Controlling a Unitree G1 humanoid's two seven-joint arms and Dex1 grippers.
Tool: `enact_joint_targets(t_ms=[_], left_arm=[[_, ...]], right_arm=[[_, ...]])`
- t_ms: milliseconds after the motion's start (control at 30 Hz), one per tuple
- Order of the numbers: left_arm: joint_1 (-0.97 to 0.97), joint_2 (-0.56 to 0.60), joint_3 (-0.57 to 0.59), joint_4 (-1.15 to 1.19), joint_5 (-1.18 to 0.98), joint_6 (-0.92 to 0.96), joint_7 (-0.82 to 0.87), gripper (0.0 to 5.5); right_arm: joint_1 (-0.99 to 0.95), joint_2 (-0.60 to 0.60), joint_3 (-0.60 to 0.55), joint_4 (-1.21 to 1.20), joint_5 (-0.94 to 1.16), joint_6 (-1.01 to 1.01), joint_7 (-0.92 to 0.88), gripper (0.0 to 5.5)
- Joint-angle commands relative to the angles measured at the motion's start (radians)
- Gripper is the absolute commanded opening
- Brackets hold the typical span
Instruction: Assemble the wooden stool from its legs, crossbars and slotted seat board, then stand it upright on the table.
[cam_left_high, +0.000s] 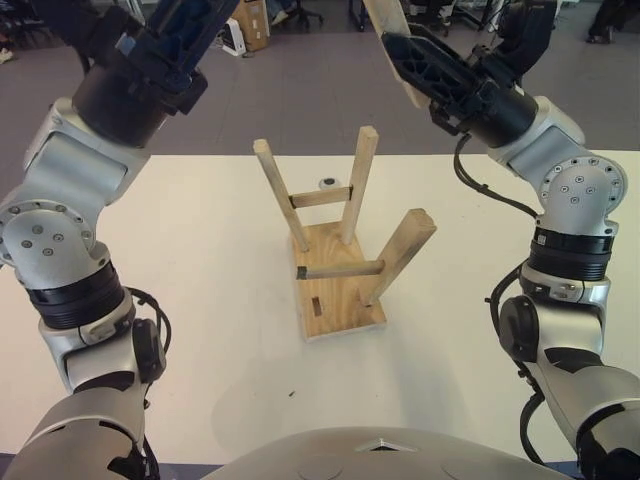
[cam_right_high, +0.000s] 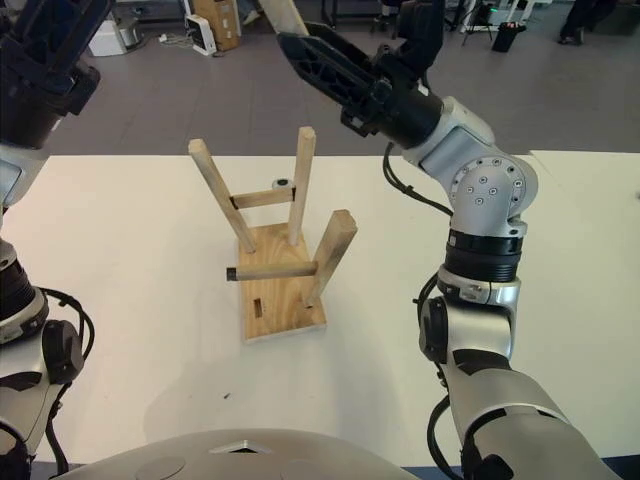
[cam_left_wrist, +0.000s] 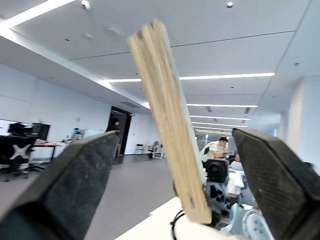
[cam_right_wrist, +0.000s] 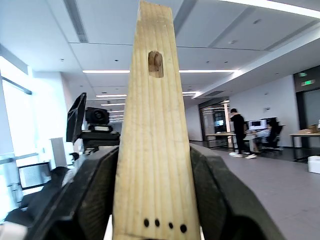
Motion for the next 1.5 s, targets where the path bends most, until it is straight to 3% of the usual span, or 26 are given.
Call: enact_joint_targets(t_ms=[33, 233, 667, 867, 900, 1067, 1133, 1233, 1367, 1433, 1500], left_arm=[[-0.053, -0.001, -0.032, 0.003, -0.091, 0.034, 0.059, 4.23], [-0.054, 0.021, -0.029, 0.016, -0.153, 0.038, 0.076, 4.23], [0.016, 0.071, -0.027, 0.002, -0.164, 0.062, -0.015, 2.06], [0.056, 0.086, -0.049, -0.016, -0.086, 0.068, 0.036, 2.03], [0.071, 0.1, -0.051, -0.022, -0.079, 0.08, 0.043, 2.03], [0.125, 0.162, -0.014, -0.053, -0.002, 0.081, 0.015, 2.03], [0.14, 0.222, 0.0, -0.1, 0.078, 0.081, -0.006, 2.03], [0.309, 0.28, 0.137, -0.121, 0.114, 0.085, -0.098, 2.03], [0.512, 0.286, 0.19, -0.115, 0.259, -0.009, -0.43, 2.03], [0.593, 0.277, 0.153, -0.072, 0.373, -0.084, -0.583, 2.03], [0.642, 0.25, 0.102, -0.026, 0.484, -0.172, -0.683, 2.03]], right_arm=[[-0.008, -0.033, 0.032, -0.049, 0.058, 0.067, 0.062, 2.15], [0.01, -0.063, 0.071, -0.07, 0.064, 0.102, 0.1, 2.15], [0.039, -0.115, 0.118, -0.066, 0.014, 0.093, 0.146, 2.15], [0.049, -0.126, 0.133, -0.055, -0.092, 0.002, 0.14, 2.15], [0.053, -0.134, 0.144, -0.055, -0.122, -0.021, 0.15, 2.52], [0.062, -0.107, 0.099, -0.021, -0.197, -0.136, 0.1, 3.36], [0.072, -0.142, 0.017, 0.039, -0.232, -0.195, 0.047, 3.79], [0.24, -0.211, -0.115, 0.109, -0.303, -0.284, -0.01, 4.28], [0.465, -0.175, -0.058, 0.199, -0.437, -0.425, 0.01, 5.05], [0.528, -0.131, -0.006, 0.259, -0.493, -0.494, 0.026, 5.39], [0.558, -0.092, 0.041, 0.318, -0.533, -0.543, 0.045, 5.39]])
